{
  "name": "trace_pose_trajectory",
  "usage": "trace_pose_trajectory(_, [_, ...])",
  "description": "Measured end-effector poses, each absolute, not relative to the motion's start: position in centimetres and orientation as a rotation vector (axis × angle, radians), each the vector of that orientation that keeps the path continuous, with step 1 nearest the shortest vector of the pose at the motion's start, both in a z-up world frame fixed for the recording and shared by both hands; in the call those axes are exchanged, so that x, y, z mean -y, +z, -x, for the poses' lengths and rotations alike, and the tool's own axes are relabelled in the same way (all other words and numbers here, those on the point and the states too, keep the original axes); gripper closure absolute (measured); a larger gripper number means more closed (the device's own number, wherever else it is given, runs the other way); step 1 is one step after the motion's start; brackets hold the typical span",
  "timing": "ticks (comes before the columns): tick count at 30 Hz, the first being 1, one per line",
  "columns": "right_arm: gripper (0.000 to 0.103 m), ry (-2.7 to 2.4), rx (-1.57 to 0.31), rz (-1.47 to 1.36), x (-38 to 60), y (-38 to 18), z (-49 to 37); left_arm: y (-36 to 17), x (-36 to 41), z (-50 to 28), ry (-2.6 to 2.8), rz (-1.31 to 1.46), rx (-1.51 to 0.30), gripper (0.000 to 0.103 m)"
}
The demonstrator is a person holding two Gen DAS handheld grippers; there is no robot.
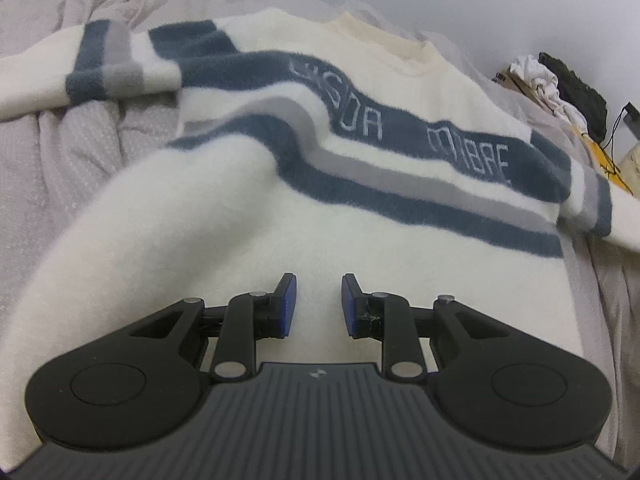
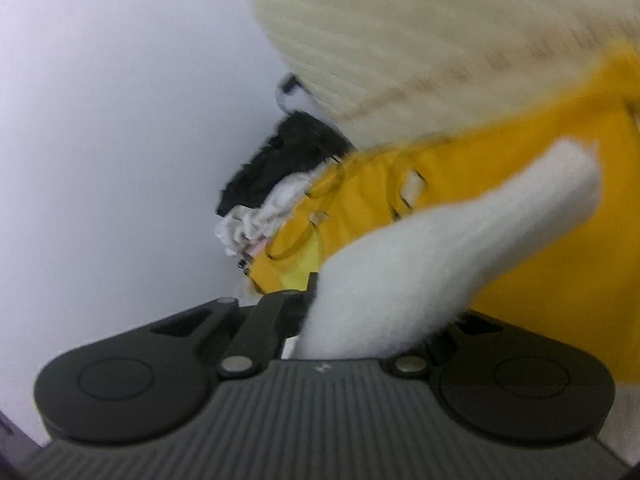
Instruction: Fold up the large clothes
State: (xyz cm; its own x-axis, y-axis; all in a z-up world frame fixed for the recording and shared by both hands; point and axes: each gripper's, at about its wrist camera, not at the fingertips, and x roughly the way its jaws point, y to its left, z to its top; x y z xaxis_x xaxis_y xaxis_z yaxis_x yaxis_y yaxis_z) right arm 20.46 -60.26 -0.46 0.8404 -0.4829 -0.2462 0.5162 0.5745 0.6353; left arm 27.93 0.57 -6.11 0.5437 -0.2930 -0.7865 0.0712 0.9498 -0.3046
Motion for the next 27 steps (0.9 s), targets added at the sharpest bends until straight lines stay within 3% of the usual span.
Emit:
trace_pose_trajectory(8, [0.093, -0.428, -0.012, -0.335, 49.3, 10.6, -24.3, -3.1, -3.8, -27.4, -0.217, 0.338, -0.891, 0.074])
trace_pose_trajectory(14, [0.093, -0.252, 0.023, -0.057, 35.4, 14.3, -25.5, -0.3, -8.4, -26.3, -0.187, 0.419, -0.801, 0.074])
trace_pose_trajectory(20, [0.093, -0.038, 0.027, 0.188, 21.2, 11.3, -24.8, 0.7, -13.1, -25.2, -0.156, 0.512, -0.739, 0.074])
trace_pose_trajectory(27, [0.093, 0.162, -0.108, 0.352, 10.9, 0.9, -23.8, -0.1, -17.1, -24.9, -0.113, 0.607, -0.727, 0.074])
